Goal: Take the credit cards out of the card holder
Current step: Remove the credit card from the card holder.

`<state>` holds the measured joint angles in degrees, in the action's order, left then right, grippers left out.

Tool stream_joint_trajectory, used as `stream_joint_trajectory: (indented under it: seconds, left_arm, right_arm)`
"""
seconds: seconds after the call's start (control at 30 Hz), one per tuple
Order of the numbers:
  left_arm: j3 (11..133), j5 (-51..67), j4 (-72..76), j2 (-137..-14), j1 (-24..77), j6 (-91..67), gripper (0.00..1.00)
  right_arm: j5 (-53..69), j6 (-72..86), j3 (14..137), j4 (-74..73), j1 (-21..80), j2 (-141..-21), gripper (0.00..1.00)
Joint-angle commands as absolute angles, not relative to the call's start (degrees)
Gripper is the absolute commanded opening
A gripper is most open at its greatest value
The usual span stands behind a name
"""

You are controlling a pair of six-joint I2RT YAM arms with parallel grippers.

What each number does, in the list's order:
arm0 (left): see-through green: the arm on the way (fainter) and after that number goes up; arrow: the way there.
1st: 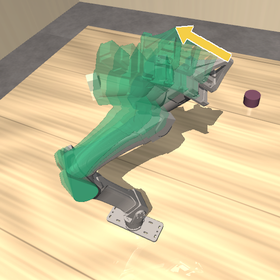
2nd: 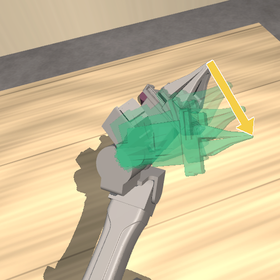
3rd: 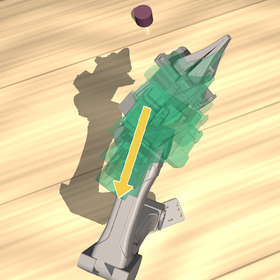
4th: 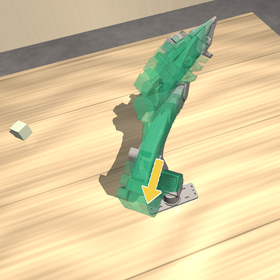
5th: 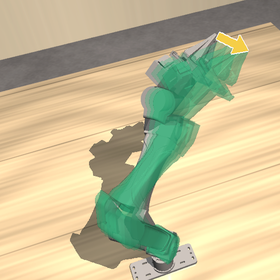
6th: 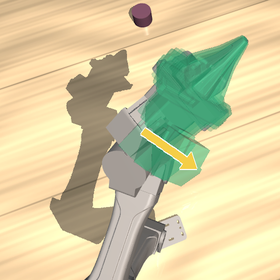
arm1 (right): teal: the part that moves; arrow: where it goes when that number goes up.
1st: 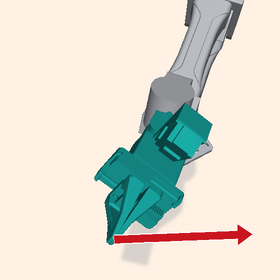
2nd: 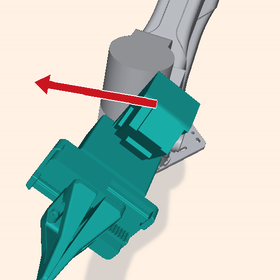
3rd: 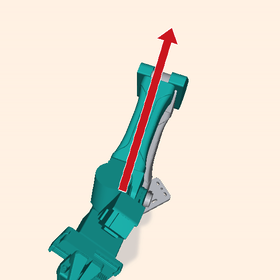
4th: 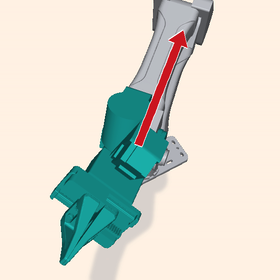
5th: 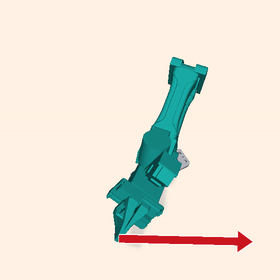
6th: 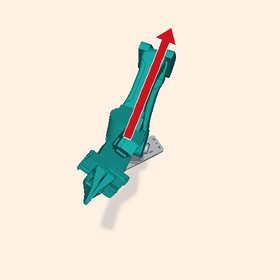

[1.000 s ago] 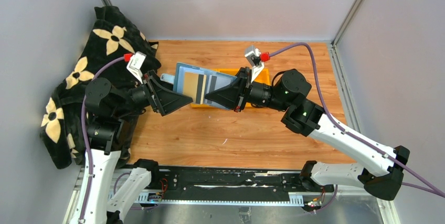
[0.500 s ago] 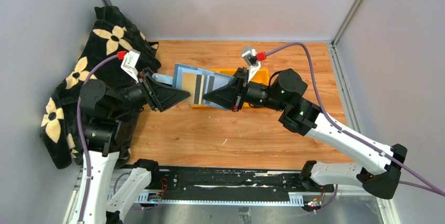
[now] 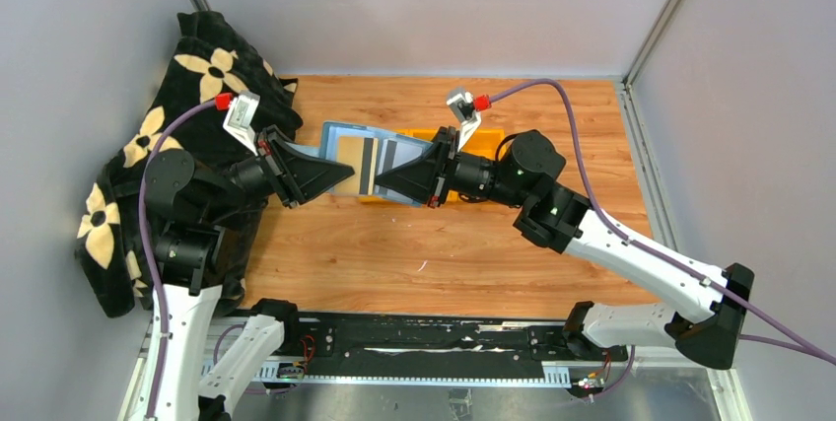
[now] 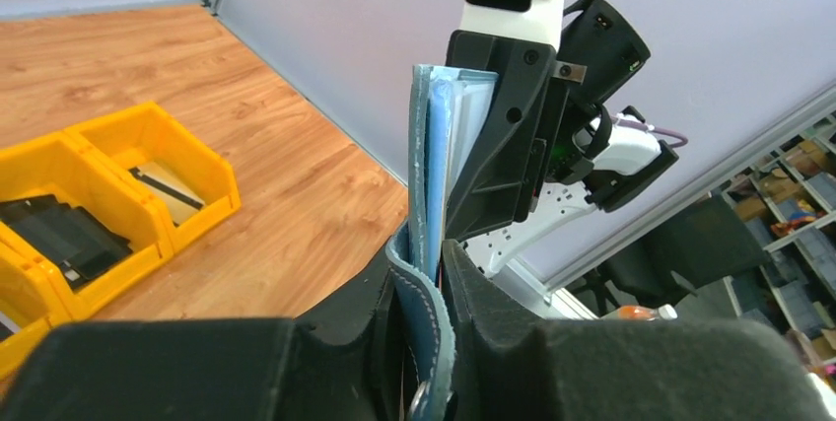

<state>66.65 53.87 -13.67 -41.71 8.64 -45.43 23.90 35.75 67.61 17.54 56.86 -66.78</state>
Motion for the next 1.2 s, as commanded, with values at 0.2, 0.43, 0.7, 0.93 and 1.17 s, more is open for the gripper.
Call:
stream_joint_trajectory:
  seconds: [0.2, 0.43, 0.7, 0.93, 1.17]
  left_arm:
    - [69.3, 52.5, -15.9, -41.7, 8.5, -40.9, 0.08]
    - [71.0, 53.7, -18.0, -42.8, 8.5, -40.1, 0.0]
    - [72.1, 51.8, -20.8, -43.7, 8.5, -37.7, 0.0]
    - [72.3, 51.7, -23.6, -47.5, 8.5, -39.9, 0.0]
    - [70.6, 52.2, -22.1, -48.9, 8.5, -41.7, 0.0]
  right_arm:
    - [20.9, 44.0, 63.5, 27.4, 56.3, -67.1, 0.11]
    - [23.6, 48.9, 61.4, 28.1, 52.1, -65.9, 0.44]
    - [26.6, 55.0, 58.9, 27.6, 39.6, -59.2, 0.51]
    - [31.7, 55.5, 63.1, 26.1, 38.1, -59.2, 0.51]
    - [40.3, 63.2, 62.6, 39.0, 38.9, -64.1, 0.51]
